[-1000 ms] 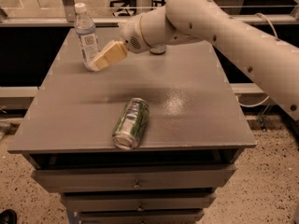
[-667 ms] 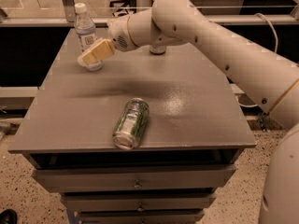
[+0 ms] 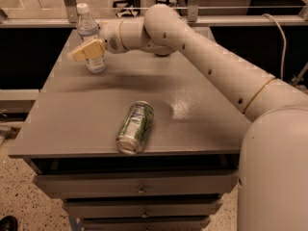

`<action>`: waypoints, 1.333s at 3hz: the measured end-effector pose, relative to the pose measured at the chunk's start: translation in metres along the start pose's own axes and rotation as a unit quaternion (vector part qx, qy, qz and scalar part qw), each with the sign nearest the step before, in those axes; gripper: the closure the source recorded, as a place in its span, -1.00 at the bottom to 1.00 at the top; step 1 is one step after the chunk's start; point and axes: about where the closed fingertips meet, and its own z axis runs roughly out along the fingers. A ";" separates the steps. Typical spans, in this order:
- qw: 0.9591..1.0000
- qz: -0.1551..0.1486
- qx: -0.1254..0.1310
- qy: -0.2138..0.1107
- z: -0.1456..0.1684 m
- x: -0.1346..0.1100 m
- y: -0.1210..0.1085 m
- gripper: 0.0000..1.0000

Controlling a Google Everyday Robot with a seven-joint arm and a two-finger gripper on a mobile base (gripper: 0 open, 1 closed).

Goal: Knock blue plastic bottle over

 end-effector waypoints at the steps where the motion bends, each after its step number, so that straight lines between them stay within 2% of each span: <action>1: 1.000 0.018 0.002 -0.023 0.012 0.004 -0.004 -0.47; 2: 0.999 0.026 0.004 -0.034 0.010 0.003 -0.006 0.15; 3: 0.999 0.026 0.001 -0.035 0.002 -0.004 -0.006 0.61; 4: 0.999 0.019 0.003 -0.028 -0.027 -0.020 -0.024 0.99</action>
Offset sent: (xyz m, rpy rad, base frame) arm 0.0131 0.0042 -0.0088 0.1055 0.0281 -0.0319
